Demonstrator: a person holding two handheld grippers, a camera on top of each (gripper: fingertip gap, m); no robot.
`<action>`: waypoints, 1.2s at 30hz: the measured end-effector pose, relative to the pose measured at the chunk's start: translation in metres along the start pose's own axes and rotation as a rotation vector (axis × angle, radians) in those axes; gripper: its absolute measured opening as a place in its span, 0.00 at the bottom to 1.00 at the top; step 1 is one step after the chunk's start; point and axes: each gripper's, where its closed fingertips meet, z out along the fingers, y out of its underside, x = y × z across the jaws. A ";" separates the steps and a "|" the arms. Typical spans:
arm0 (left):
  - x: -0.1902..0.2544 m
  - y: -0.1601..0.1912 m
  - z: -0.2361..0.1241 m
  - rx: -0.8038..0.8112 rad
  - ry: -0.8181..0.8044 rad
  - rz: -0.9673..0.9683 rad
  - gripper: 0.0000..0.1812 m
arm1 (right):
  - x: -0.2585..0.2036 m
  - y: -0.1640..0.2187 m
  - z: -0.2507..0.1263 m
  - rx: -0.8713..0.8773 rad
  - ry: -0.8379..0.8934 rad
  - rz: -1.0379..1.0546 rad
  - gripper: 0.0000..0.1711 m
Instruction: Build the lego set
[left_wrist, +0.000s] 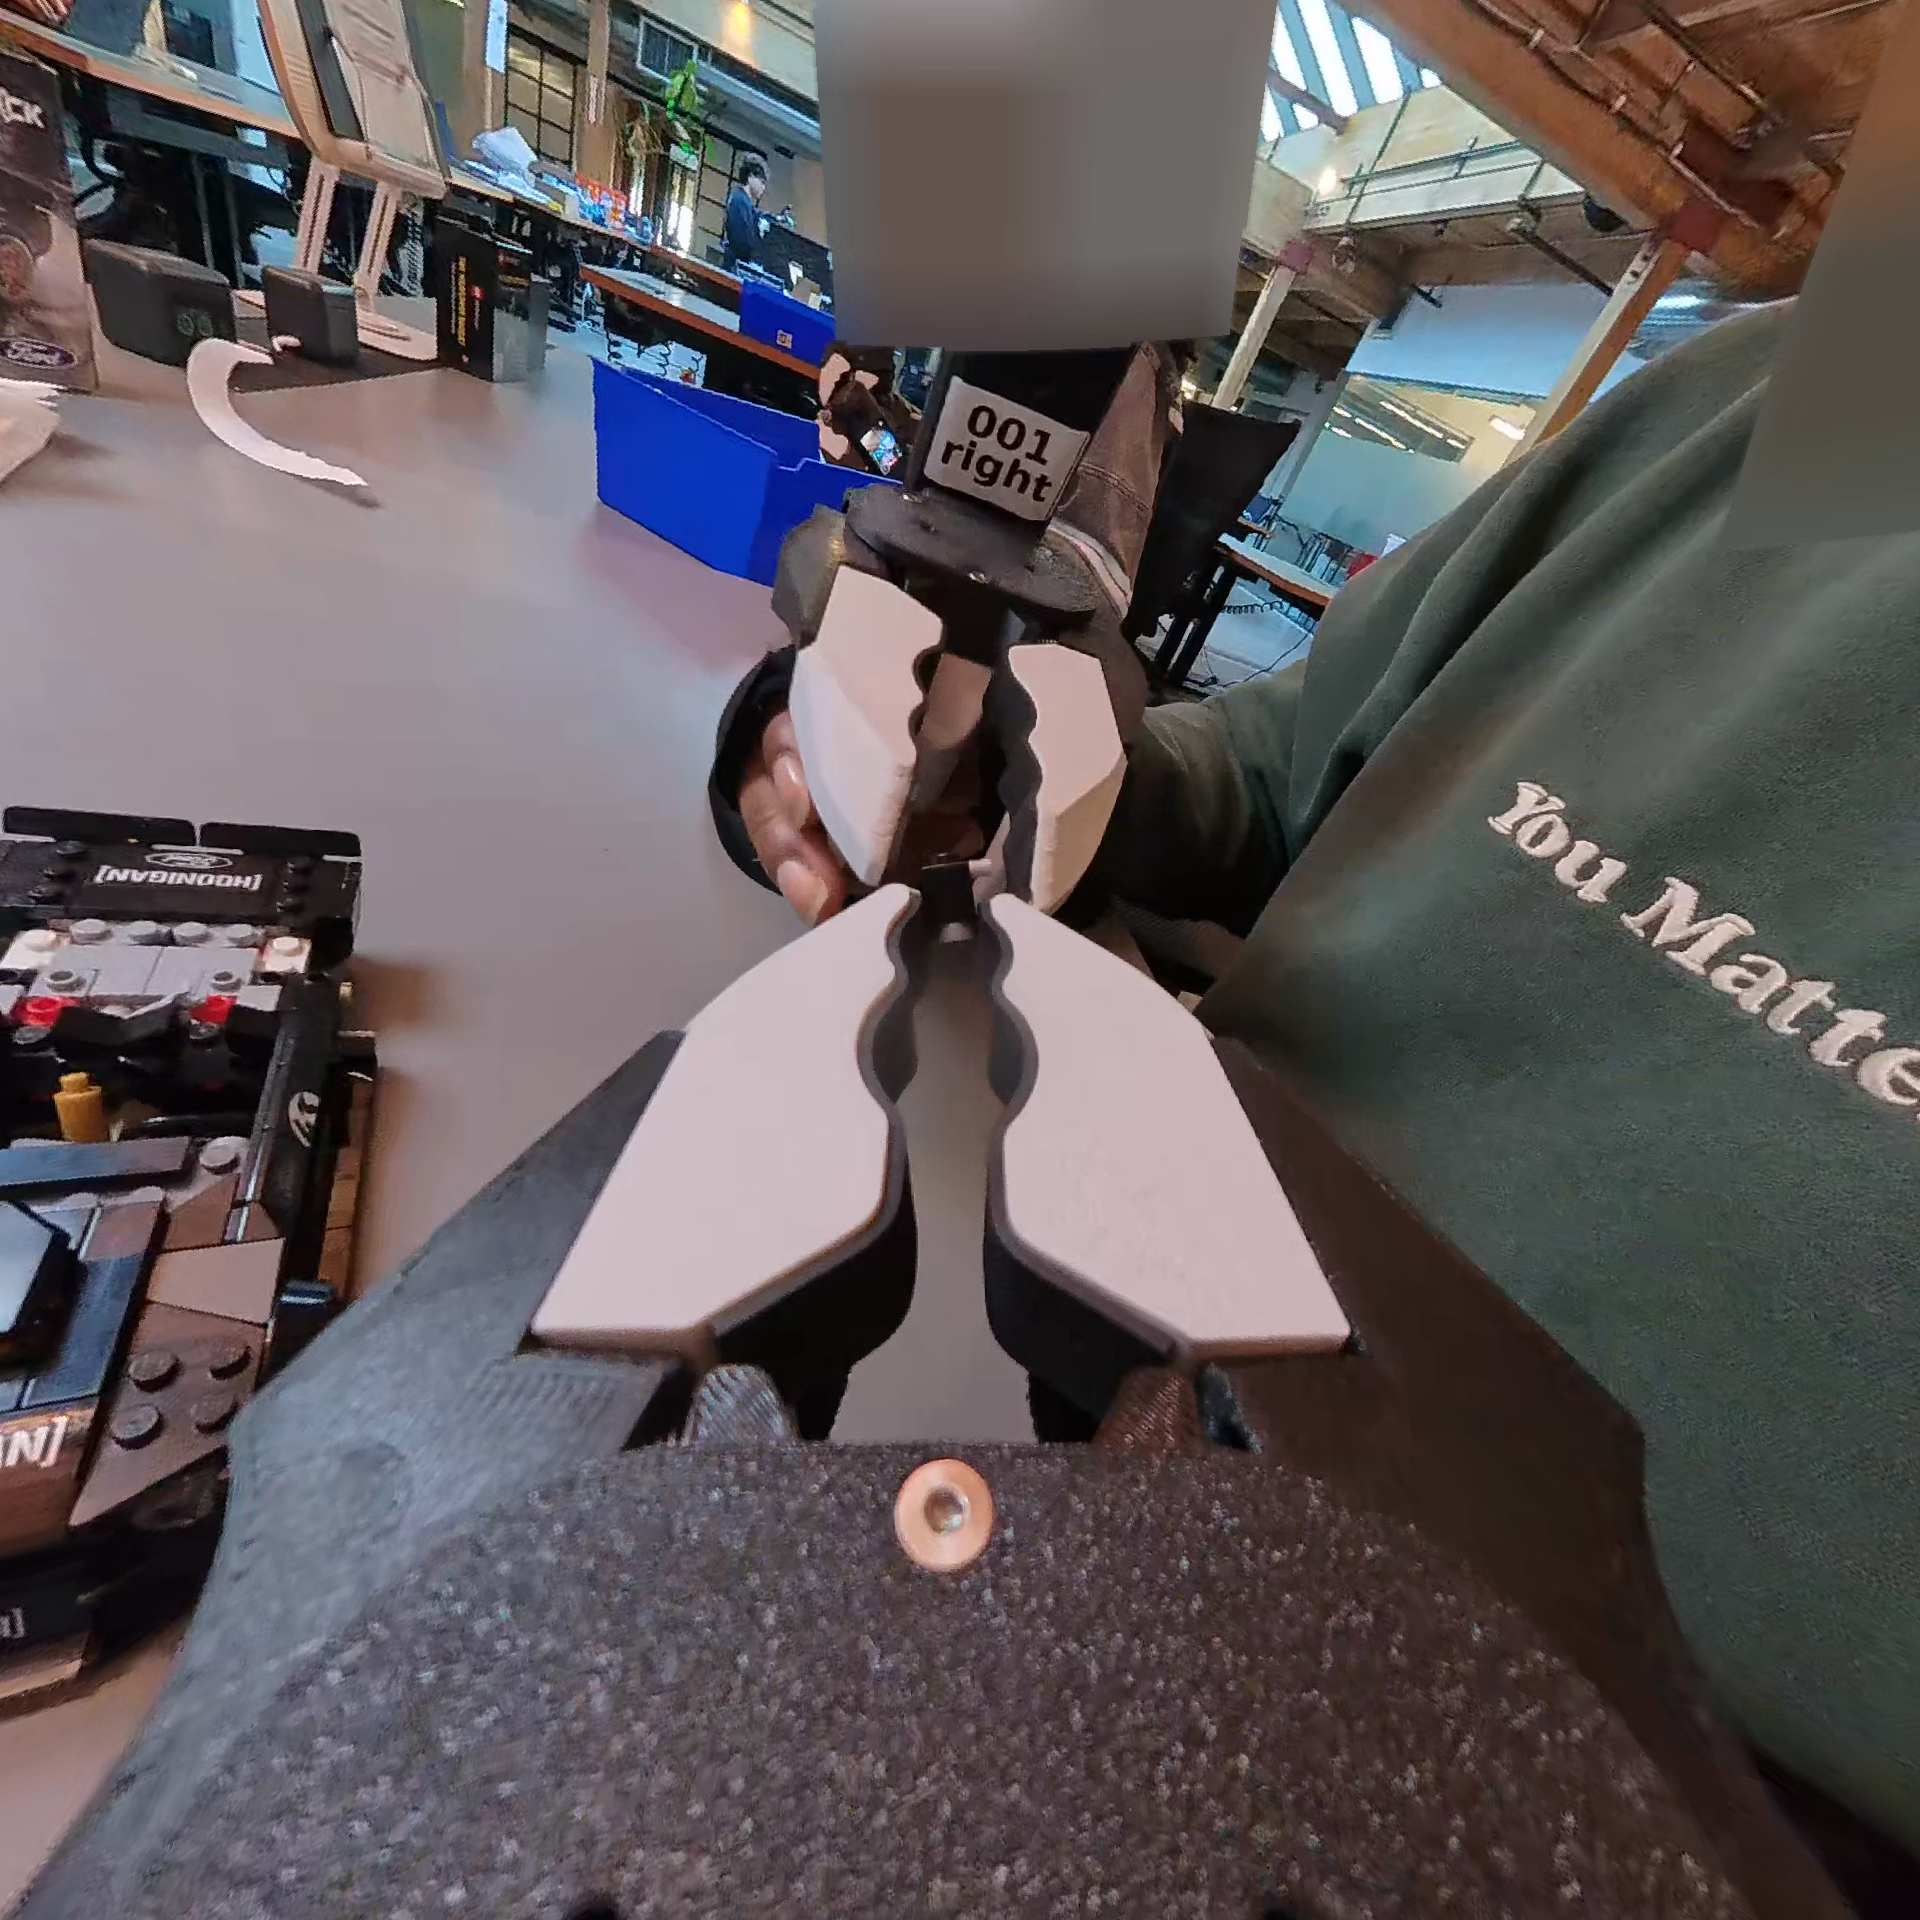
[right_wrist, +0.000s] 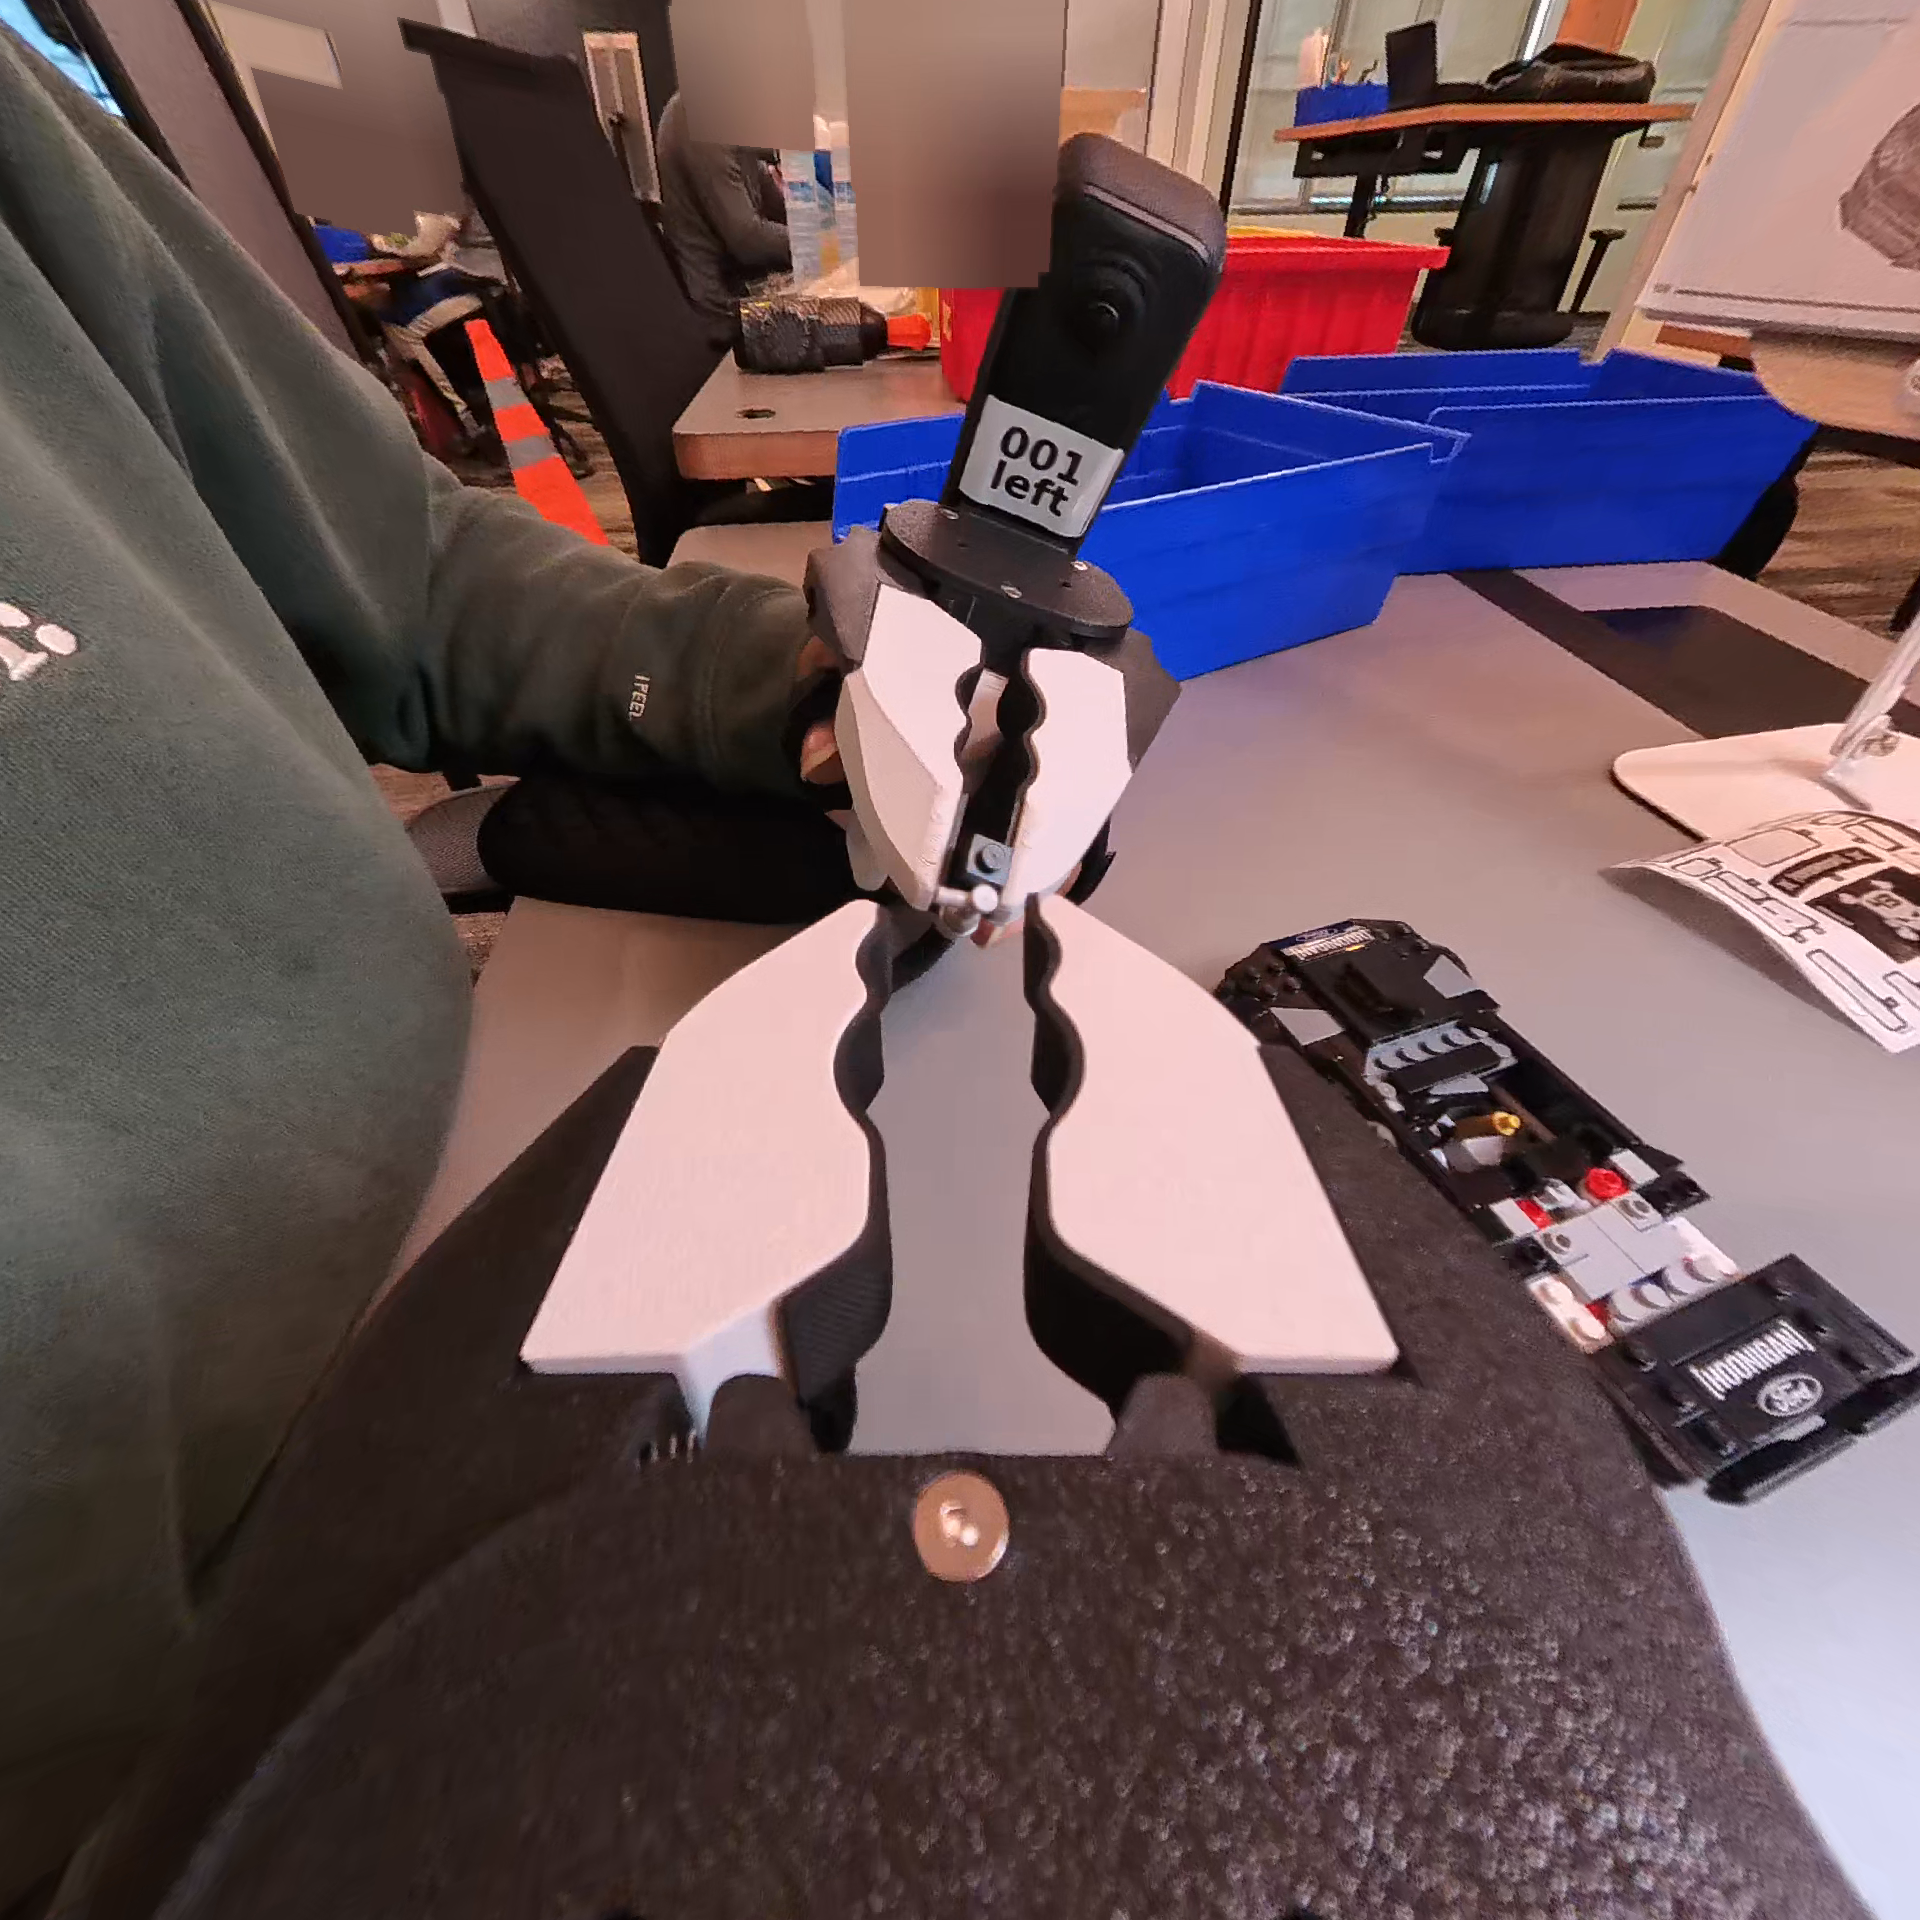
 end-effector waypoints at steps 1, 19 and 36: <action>-0.001 0.000 0.000 0.001 -0.006 0.003 0.05 | 0.000 0.000 0.001 -0.002 -0.002 0.004 0.14; 0.004 0.005 -0.001 -0.038 -0.020 0.153 0.05 | -0.004 0.006 0.009 -0.006 -0.081 0.185 0.13; -0.106 -0.023 -0.076 0.043 -0.671 0.172 0.05 | 0.124 0.081 -0.044 -0.487 0.463 0.169 0.16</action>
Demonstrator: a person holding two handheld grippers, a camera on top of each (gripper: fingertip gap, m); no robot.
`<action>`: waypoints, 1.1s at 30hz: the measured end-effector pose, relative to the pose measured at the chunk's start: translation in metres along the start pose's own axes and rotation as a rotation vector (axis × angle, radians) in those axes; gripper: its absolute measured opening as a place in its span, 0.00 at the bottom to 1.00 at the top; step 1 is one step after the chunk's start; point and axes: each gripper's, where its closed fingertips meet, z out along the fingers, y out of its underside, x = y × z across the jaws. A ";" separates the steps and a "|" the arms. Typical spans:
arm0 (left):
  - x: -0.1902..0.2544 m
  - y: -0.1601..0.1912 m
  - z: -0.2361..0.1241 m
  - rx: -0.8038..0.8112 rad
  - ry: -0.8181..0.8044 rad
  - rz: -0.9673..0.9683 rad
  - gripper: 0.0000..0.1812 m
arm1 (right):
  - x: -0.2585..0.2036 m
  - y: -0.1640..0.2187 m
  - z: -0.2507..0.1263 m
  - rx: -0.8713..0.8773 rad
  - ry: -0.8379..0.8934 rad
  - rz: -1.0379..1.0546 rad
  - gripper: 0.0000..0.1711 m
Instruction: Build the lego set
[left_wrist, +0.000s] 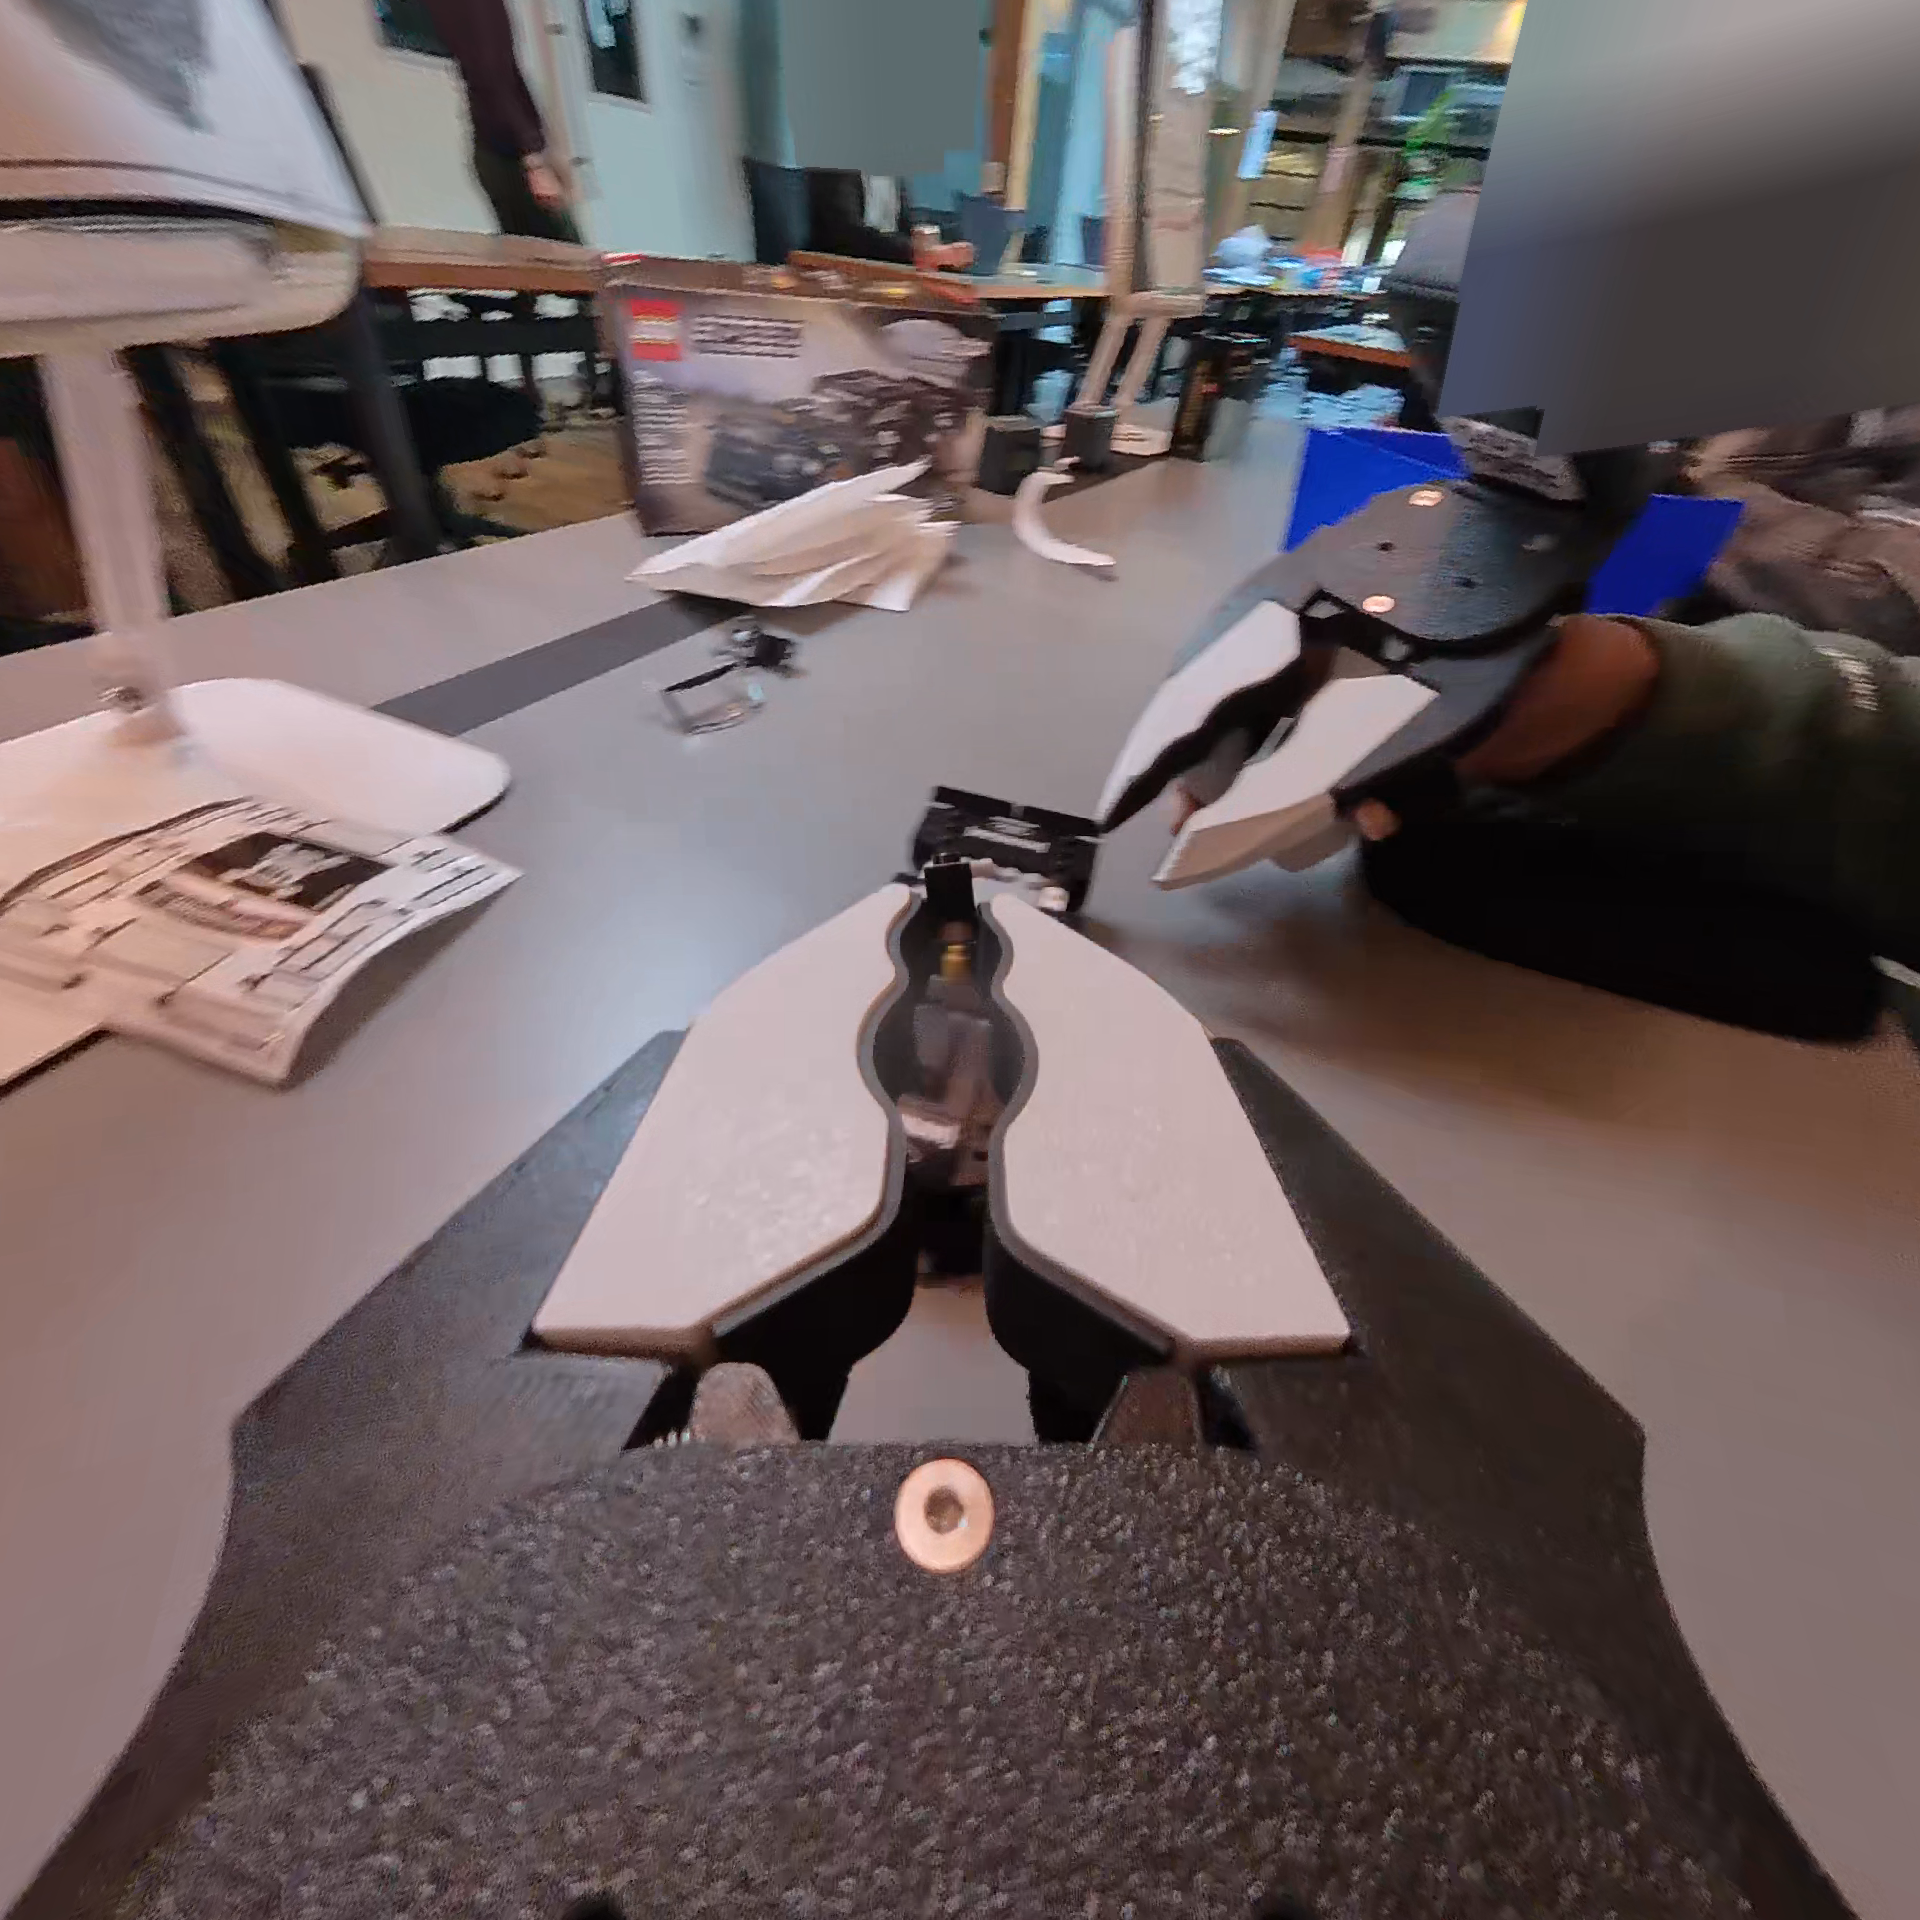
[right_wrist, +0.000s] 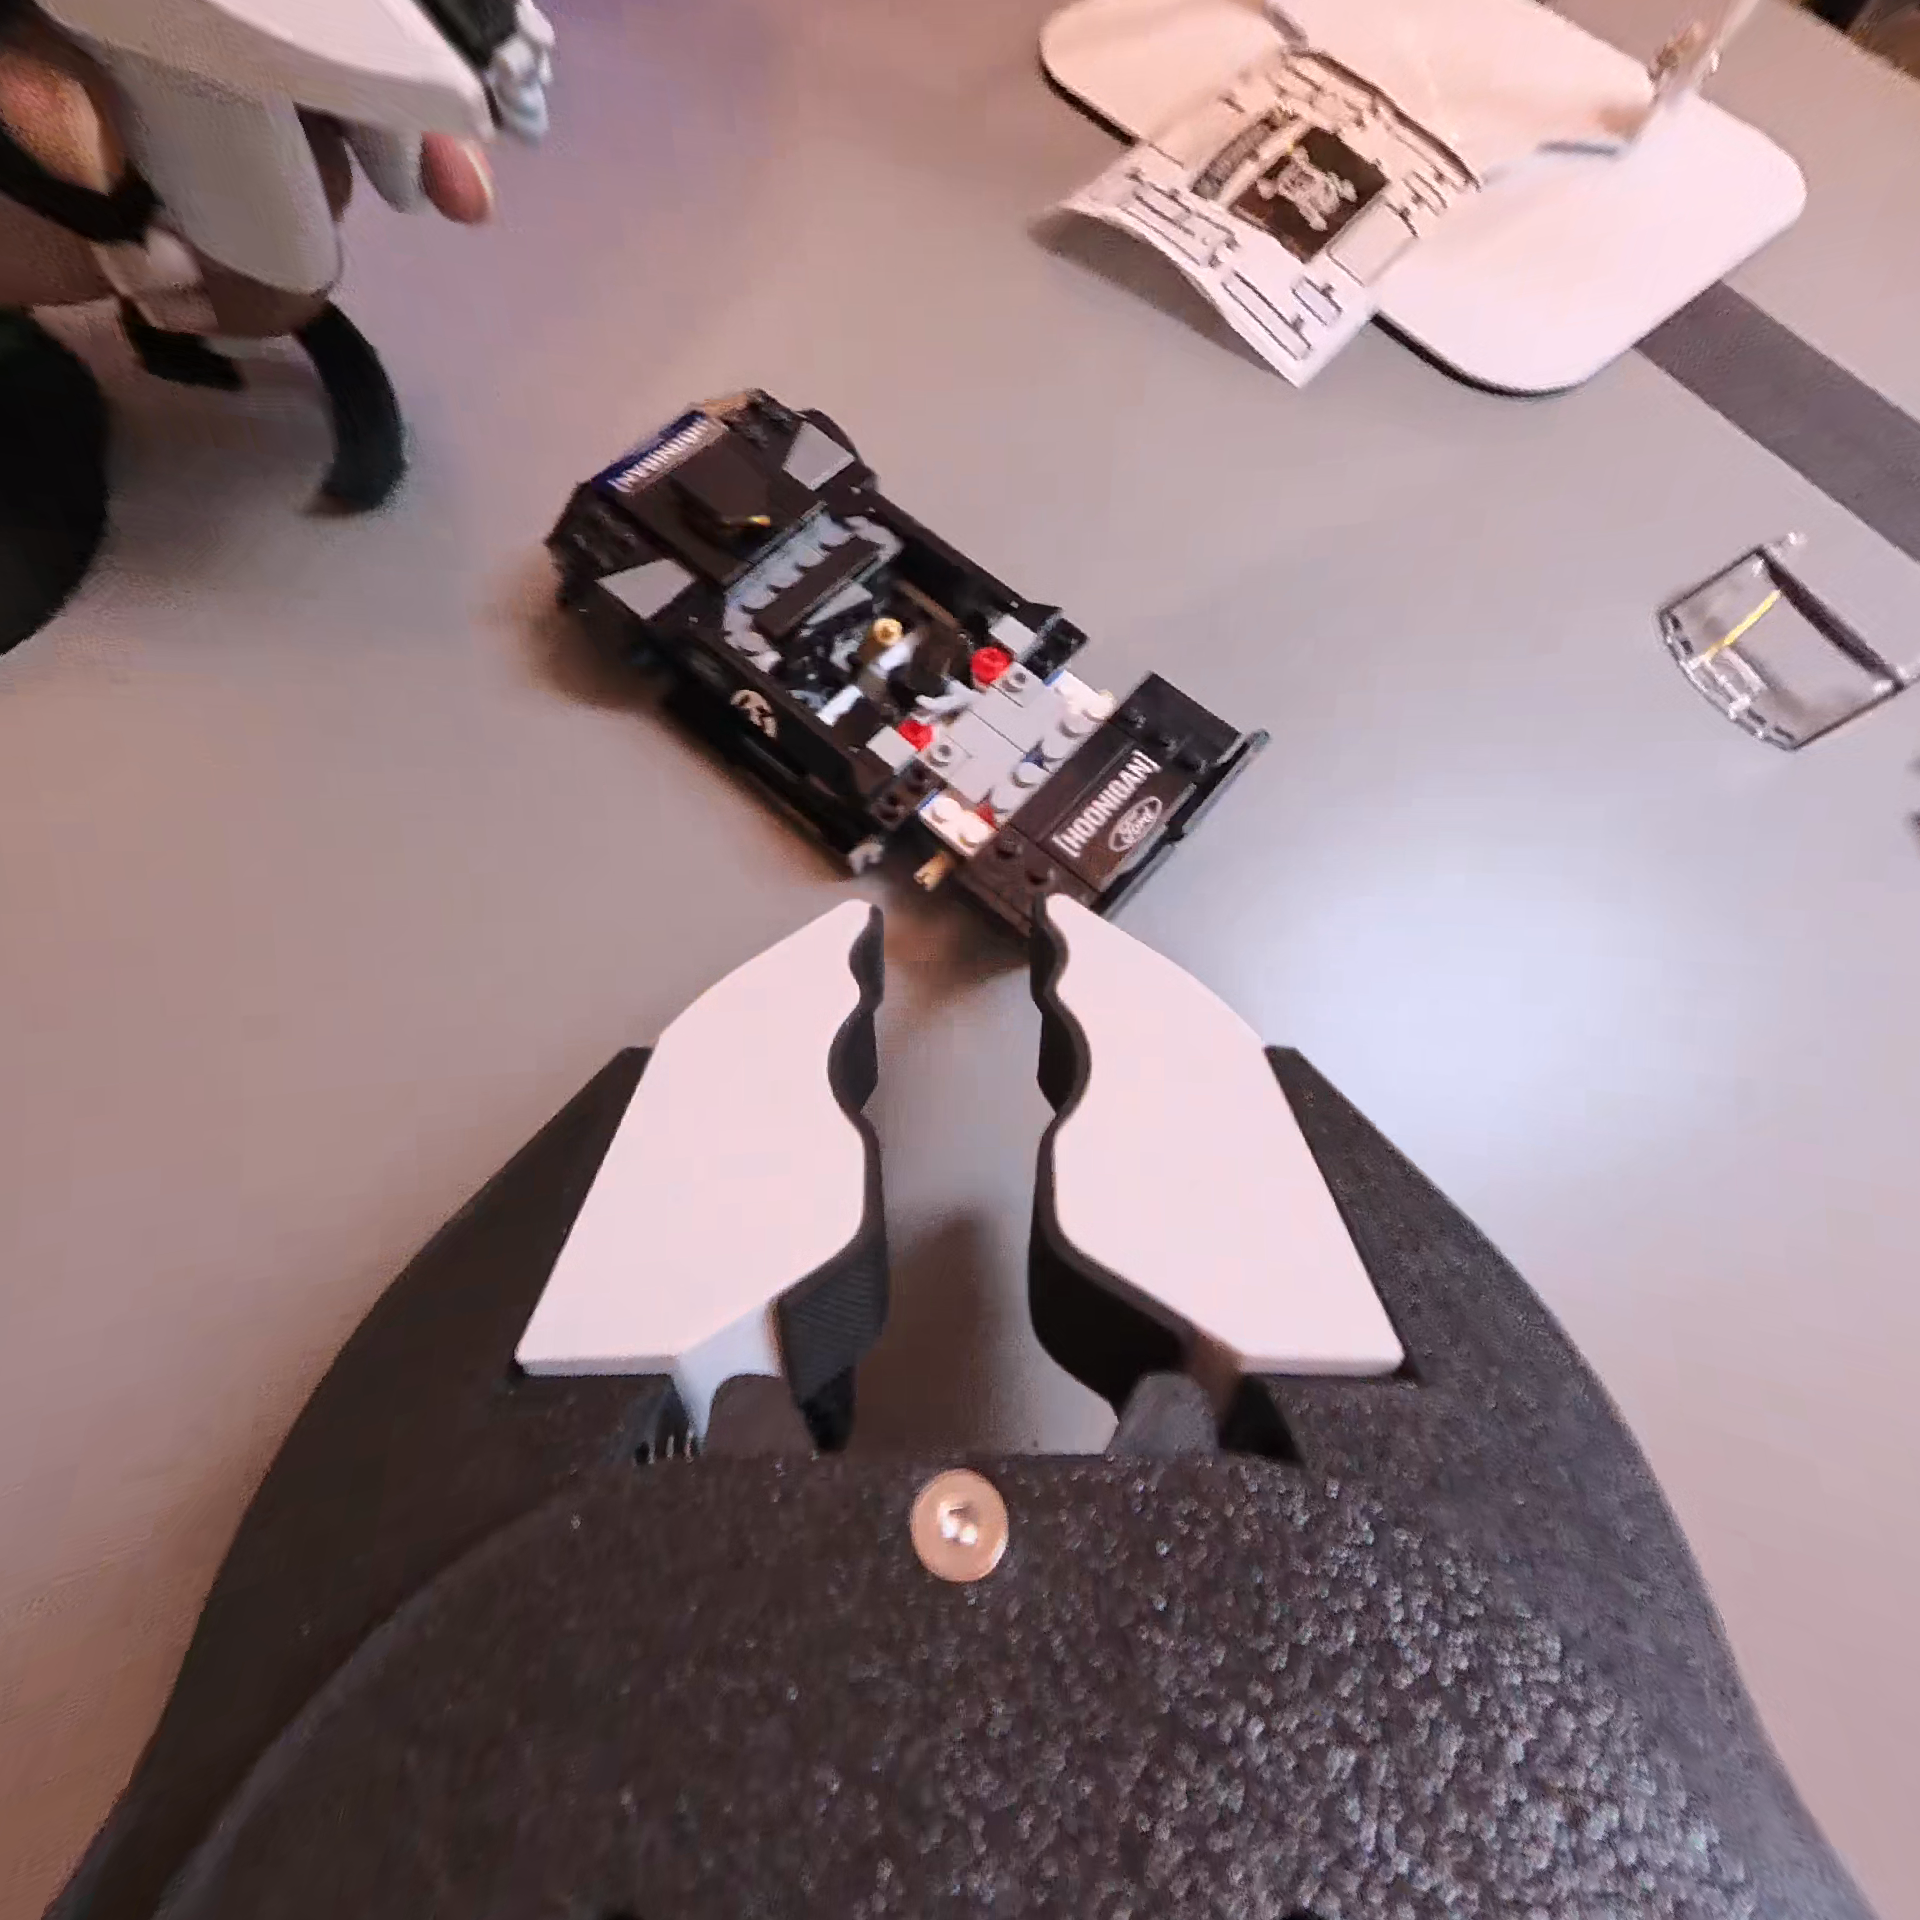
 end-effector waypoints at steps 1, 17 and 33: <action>-0.009 0.001 0.001 -0.007 -0.031 -0.013 0.05 | 0.002 0.002 0.003 -0.014 0.000 0.015 0.15; -0.010 0.012 0.008 -0.033 0.015 0.016 0.05 | 0.030 -0.022 0.033 -0.033 -0.061 -0.040 0.16; 0.007 0.010 0.021 -0.016 0.059 0.023 0.05 | 0.017 -0.028 0.014 0.067 -0.095 -0.013 0.16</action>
